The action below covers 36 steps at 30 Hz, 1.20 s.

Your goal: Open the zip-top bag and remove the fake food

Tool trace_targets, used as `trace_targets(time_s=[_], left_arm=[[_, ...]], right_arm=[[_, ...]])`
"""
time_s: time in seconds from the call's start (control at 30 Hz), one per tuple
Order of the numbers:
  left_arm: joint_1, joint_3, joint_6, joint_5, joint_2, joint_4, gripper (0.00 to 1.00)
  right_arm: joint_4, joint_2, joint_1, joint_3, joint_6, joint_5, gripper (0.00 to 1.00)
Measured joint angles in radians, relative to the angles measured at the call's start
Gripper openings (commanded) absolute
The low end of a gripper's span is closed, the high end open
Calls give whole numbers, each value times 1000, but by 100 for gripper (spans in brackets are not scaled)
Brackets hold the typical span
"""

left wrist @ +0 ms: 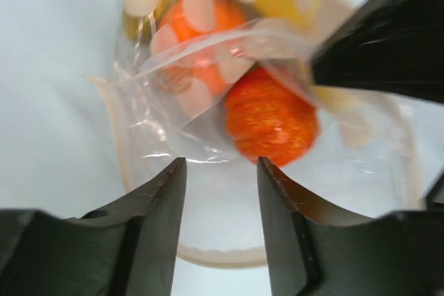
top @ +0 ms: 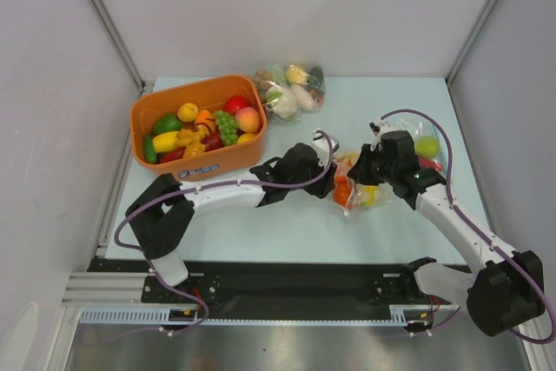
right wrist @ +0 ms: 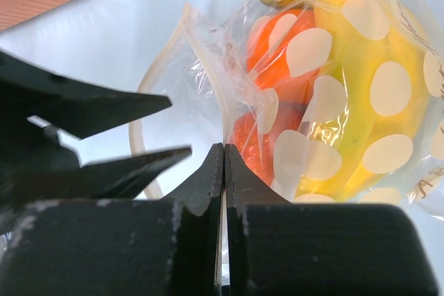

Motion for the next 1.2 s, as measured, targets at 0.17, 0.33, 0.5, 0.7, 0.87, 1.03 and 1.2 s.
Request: trace_targets(time_s=[0.17, 0.33, 0.5, 0.7, 0.87, 1.03, 1.2], left_arm=[[-24, 6, -35, 45, -21, 21, 63], [-43, 39, -76, 77, 42, 23, 71], [-46, 48, -114, 83, 90, 26, 75], [-46, 82, -144, 80, 144, 52, 78], [-46, 86, -178, 73, 174, 92, 80], [-46, 86, -212, 69, 201, 132, 80], [-46, 86, -253, 70, 234, 155, 75]], right_arm=[[-3, -1, 0, 0, 0, 1, 0], [-10, -18, 0, 0, 0, 2, 0], [-14, -43, 0, 0, 0, 2, 0], [-14, -51, 0, -1, 0, 0, 0], [-14, -51, 0, -2, 0, 0, 0], [-14, -51, -5, -7, -7, 1, 0], [-16, -51, -8, -10, -9, 9, 0]])
